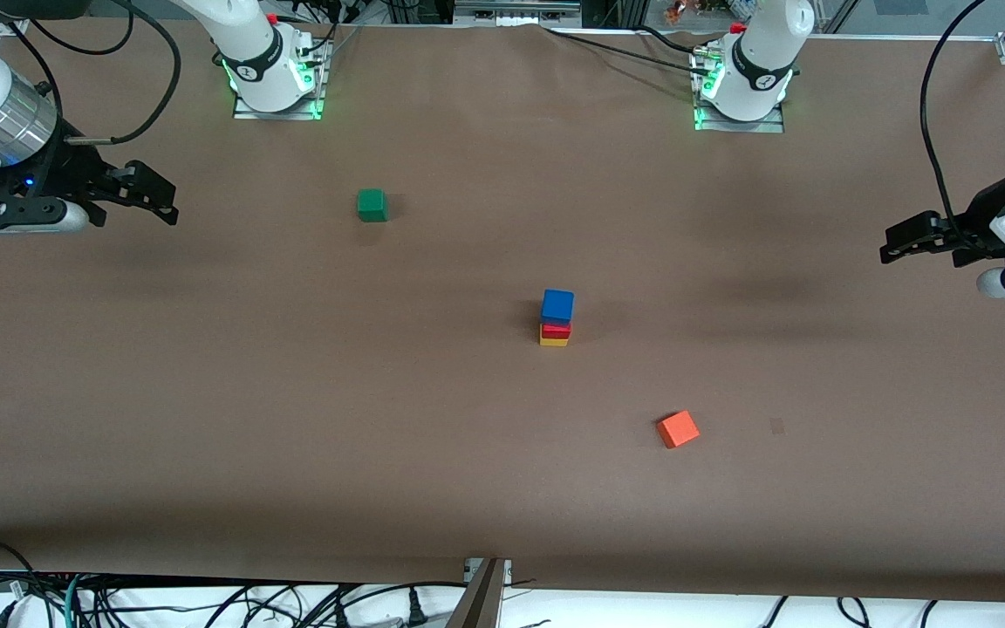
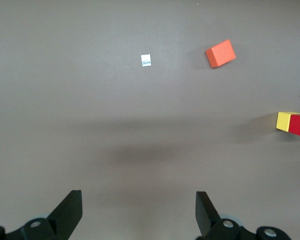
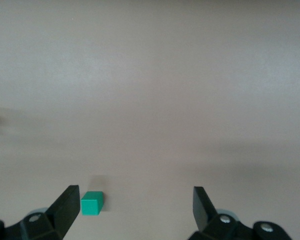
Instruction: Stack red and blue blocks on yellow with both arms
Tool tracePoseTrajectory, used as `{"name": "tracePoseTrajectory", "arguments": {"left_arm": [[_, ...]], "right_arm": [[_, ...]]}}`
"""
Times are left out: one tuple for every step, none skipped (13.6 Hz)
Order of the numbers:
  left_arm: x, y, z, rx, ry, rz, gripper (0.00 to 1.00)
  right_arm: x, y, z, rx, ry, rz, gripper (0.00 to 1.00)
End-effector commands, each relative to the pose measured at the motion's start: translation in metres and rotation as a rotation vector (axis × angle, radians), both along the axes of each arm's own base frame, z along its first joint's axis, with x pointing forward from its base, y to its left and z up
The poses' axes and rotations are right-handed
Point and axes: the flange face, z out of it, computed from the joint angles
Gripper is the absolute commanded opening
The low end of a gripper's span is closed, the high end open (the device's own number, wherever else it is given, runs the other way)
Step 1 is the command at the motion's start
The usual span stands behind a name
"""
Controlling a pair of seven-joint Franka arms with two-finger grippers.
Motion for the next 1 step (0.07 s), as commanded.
{"name": "tracePoseTrajectory", "arguments": {"left_arm": [[-0.0003,-0.0007,0.0016,-0.008,-0.009,-0.009,1.00]], "right_arm": [[0.0053,0.0028,0.0000,-0.011,-0.004,0.020,1.00]]}}
